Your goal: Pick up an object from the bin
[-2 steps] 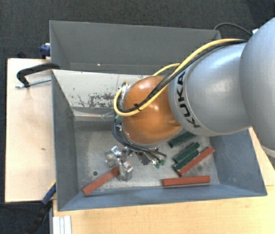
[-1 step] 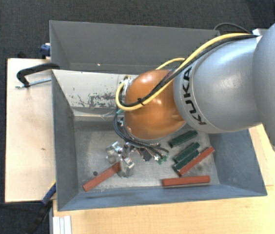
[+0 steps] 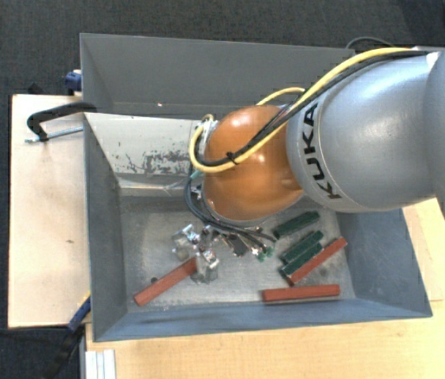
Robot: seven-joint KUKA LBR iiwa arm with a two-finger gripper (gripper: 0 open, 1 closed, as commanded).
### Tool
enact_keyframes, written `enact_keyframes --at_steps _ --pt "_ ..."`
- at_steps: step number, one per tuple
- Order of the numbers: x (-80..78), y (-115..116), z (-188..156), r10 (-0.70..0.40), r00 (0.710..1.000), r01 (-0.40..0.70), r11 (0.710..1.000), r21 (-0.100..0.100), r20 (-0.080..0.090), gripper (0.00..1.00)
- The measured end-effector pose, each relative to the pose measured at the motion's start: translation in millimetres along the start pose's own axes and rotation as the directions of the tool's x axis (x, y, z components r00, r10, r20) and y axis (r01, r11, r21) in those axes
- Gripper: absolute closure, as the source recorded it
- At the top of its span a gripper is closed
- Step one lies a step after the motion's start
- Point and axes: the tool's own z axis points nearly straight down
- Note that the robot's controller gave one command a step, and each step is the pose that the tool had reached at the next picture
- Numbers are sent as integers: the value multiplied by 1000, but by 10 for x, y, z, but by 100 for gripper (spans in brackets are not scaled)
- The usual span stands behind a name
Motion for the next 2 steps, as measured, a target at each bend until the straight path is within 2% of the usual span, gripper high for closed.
enact_keyframes --at_steps 2 --pt "-6 6 -136 0 1000 0 1000 -1 -3 100"
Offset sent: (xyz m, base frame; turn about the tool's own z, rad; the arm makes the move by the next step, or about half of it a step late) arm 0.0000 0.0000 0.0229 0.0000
